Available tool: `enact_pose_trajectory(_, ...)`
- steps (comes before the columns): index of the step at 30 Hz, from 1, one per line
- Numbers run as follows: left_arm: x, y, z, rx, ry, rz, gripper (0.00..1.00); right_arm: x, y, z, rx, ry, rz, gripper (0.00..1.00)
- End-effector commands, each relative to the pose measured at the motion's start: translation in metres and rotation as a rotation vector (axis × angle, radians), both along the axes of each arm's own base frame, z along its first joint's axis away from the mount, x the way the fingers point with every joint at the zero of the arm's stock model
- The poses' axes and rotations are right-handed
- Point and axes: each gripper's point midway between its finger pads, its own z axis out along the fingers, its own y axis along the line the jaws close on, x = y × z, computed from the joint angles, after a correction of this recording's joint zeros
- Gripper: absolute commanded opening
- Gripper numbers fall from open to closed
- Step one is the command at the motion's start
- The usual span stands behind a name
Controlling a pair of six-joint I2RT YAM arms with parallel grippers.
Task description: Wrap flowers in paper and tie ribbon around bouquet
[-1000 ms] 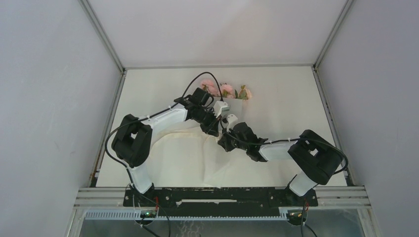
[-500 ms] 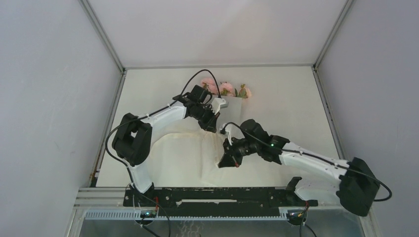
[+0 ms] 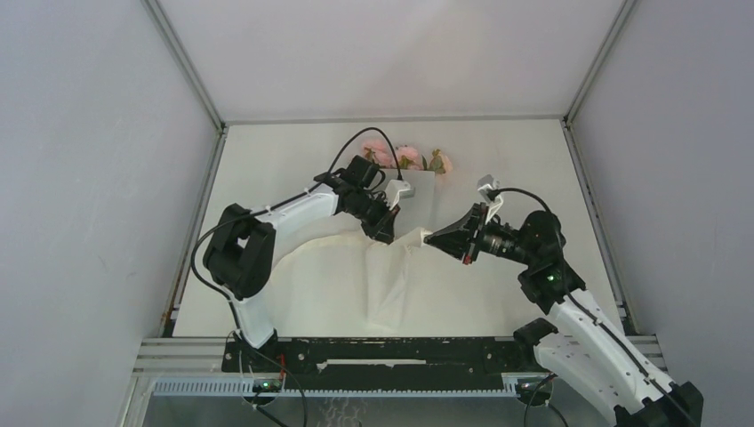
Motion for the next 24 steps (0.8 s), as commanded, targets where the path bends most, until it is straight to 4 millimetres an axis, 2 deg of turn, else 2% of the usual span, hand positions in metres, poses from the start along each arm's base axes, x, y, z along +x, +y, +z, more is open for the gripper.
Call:
enact_pose_trajectory(1,0.034,0.005,0.000,0.032,-0.118,0.043,0.00,-0.023,-0.012,0.081,0.205,-0.179,0.028,0.00)
enact_pose_trajectory(2,0.035,0.005,-0.001,0.036,-0.120,0.043,0.00,-0.018,-0.013,0.079,0.193,-0.168,0.002,0.00)
enact_pose_trajectory(4,0.036,0.006,-0.002,0.045,-0.130,0.042,0.00,0.003,-0.021,0.068,0.151,-0.108,-0.117,0.00)
enact_pose_trajectory(6,0.036,0.007,-0.003,0.051,-0.135,0.036,0.00,0.022,-0.029,0.040,0.043,-0.021,-0.210,0.00)
enact_pose_trajectory(8,0.034,0.007,0.000,0.047,-0.131,0.029,0.00,0.026,-0.031,0.010,-0.063,0.075,-0.206,0.00)
enact_pose_trajectory(10,0.034,0.007,0.005,0.041,-0.137,0.023,0.00,0.019,-0.024,-0.013,-0.111,0.191,-0.134,0.00)
enact_pose_trajectory(13,0.039,0.009,0.014,0.047,-0.172,0.030,0.00,-0.007,-0.009,-0.059,-0.240,0.466,0.004,0.00)
enact_pose_trajectory(16,0.047,0.011,0.021,0.047,-0.198,0.047,0.00,-0.065,0.000,-0.104,-0.459,0.682,0.160,0.00)
enact_pose_trajectory(19,0.054,0.013,0.024,0.051,-0.208,0.067,0.00,-0.109,0.004,-0.129,-0.610,0.769,0.242,0.00)
enact_pose_trajectory(21,0.060,0.016,0.023,0.057,-0.211,0.082,0.00,-0.123,0.004,-0.141,-0.660,0.862,0.247,0.00)
enact_pose_trajectory(24,0.063,0.019,0.020,0.066,-0.211,0.091,0.00,-0.132,-0.010,-0.167,-0.767,0.992,0.198,0.00)
